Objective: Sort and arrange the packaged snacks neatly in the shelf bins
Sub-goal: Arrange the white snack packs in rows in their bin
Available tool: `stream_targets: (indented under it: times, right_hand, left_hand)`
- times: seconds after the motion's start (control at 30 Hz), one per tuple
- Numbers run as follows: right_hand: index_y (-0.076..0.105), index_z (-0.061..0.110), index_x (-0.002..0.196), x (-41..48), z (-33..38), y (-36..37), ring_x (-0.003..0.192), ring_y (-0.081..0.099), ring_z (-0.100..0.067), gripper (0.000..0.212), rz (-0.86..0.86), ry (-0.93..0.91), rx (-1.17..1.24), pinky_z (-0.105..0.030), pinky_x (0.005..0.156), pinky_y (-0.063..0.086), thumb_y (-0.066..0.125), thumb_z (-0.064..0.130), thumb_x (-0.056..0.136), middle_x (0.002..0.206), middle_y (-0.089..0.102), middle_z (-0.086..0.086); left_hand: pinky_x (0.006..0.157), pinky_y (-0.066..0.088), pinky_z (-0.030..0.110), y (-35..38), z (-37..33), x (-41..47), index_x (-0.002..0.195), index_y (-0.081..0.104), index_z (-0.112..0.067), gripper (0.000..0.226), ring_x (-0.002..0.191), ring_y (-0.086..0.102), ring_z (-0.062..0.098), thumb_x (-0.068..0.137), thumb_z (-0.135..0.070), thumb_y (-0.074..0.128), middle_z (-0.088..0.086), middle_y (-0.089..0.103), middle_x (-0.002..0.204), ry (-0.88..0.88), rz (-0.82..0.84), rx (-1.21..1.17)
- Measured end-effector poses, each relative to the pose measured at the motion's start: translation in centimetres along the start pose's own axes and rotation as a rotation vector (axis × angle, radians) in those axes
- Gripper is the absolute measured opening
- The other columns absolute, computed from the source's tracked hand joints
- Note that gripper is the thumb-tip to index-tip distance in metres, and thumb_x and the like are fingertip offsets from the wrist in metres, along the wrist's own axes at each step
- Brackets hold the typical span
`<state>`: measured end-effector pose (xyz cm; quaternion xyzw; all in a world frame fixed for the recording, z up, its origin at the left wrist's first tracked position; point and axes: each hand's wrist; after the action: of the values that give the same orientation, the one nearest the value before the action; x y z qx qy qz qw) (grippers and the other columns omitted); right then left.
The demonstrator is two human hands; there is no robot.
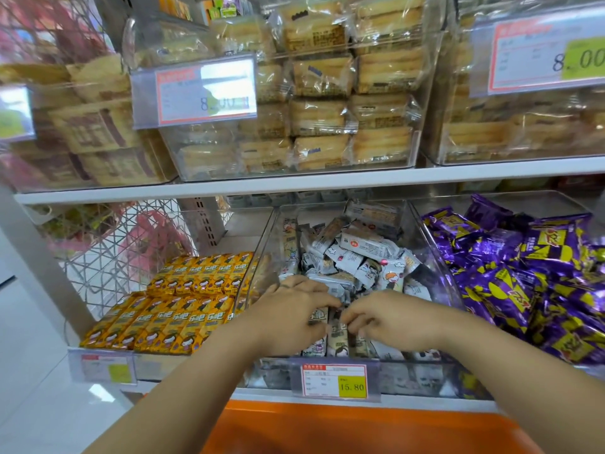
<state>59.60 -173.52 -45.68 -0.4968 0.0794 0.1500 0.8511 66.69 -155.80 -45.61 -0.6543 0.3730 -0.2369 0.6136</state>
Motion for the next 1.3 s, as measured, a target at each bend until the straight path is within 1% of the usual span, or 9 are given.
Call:
stream_targets:
  times: [0.1,0.23,0.37,0.53,0.63,0.83,1.03,1.17,1.3]
  right_hand:
    - [0.062,0.023,0.122,-0.7,-0.5,-1.4,0.116,0.055,-0.012,0.042,-0.134,-0.005,-0.124,-0.025,0.097,0.044,0.043,-0.001,0.093,0.129,0.058,0.002]
    - [0.062,0.027,0.122,-1.2,-0.9,-0.5,0.124,0.048,-0.022,0.063,0.033,-0.006,-0.376,-0.039,0.098,0.045,0.04,-0.017,0.082,0.143,0.043,-0.003]
    - [0.056,0.026,0.129,-1.0,-0.2,0.1,0.132,0.039,-0.03,0.069,0.053,-0.022,-0.41,-0.028,0.084,0.043,0.04,-0.02,0.08,0.157,0.01,-0.005]
    - [0.061,0.021,0.114,-0.4,-0.3,0.2,0.107,0.053,-0.022,0.044,-0.022,-0.088,-0.406,-0.029,0.082,0.045,0.052,-0.007,0.081,0.133,0.042,-0.003]
    - [0.058,0.02,0.106,-1.3,0.5,-1.8,0.071,0.052,0.006,0.023,-0.147,-0.091,-0.221,-0.012,0.057,0.035,0.064,0.013,0.085,0.083,0.052,0.012]
    - [0.035,0.025,0.132,-2.2,0.4,-3.0,0.068,0.063,-0.006,0.048,-0.32,-0.012,0.137,-0.029,0.069,0.052,0.058,0.035,0.091,0.074,0.066,0.003]
    - [0.036,0.018,0.124,-0.7,0.4,-0.3,0.075,0.065,-0.018,0.038,-0.266,0.09,0.119,-0.038,0.071,0.055,0.056,0.031,0.093,0.081,0.063,-0.004]
    - [0.039,0.01,0.125,-0.1,-0.3,0.4,0.087,0.063,-0.023,0.042,-0.146,0.156,-0.014,-0.037,0.075,0.053,0.057,0.032,0.093,0.094,0.06,-0.007]
    - [0.04,0.018,0.121,-0.5,-0.3,-0.5,0.074,0.049,-0.009,0.047,-0.219,0.111,0.094,-0.023,0.059,0.037,0.065,0.037,0.086,0.081,0.049,0.008]
  left_hand:
    - [0.116,0.004,0.054,-0.2,-0.1,0.2,0.136,0.039,-0.052,0.041,0.144,0.0,0.012,0.097,-0.037,0.043,-0.013,0.017,0.155,0.021,0.027,-0.016]
    - [0.116,-0.005,0.054,-0.3,-0.6,0.3,0.128,0.05,-0.051,0.036,0.144,-0.008,0.011,0.1,-0.032,0.038,-0.016,0.015,0.155,0.013,0.086,-0.065]
    - [0.115,-0.003,0.056,0.0,-0.3,0.3,0.12,0.057,-0.048,0.033,0.144,-0.008,0.012,0.1,-0.033,0.037,-0.014,0.014,0.156,0.008,0.083,-0.076]
    - [0.116,0.005,0.055,0.4,0.4,-0.1,0.123,0.054,-0.049,0.031,0.144,-0.001,0.012,0.1,-0.038,0.038,-0.012,0.018,0.155,0.02,0.035,-0.076]
    - [0.115,0.014,0.051,0.1,0.5,-0.2,0.125,0.055,-0.041,0.03,0.143,0.012,0.016,0.098,-0.036,0.044,-0.008,0.026,0.152,0.031,-0.017,-0.113]
    - [0.082,0.031,-0.003,-1.7,-0.8,-0.4,0.142,0.031,-0.034,0.057,0.106,0.043,-0.014,0.092,-0.035,0.058,-0.025,0.042,0.126,0.025,-0.156,-0.469]
    - [0.104,0.035,0.036,-0.7,-2.0,1.5,0.128,0.05,-0.034,0.037,0.113,0.055,0.008,0.092,-0.035,0.058,-0.012,0.061,0.122,0.008,-0.227,-0.341]
    - [0.073,0.022,0.016,0.2,-2.5,2.2,0.124,0.053,-0.023,0.032,0.113,0.052,0.014,0.093,-0.028,0.057,-0.004,0.059,0.12,0.008,-0.175,-0.238]
    - [0.076,0.044,0.02,-0.1,-2.1,2.2,0.104,0.054,-0.024,0.019,0.092,0.06,0.015,0.089,-0.019,0.064,-0.008,0.06,0.101,0.042,-0.184,-0.564]
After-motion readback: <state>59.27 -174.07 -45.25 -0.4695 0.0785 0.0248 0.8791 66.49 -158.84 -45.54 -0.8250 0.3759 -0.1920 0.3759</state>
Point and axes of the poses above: each hand's wrist, its own x-axis towards the middle knuckle, its own y-axis out of the palm, z = x × y
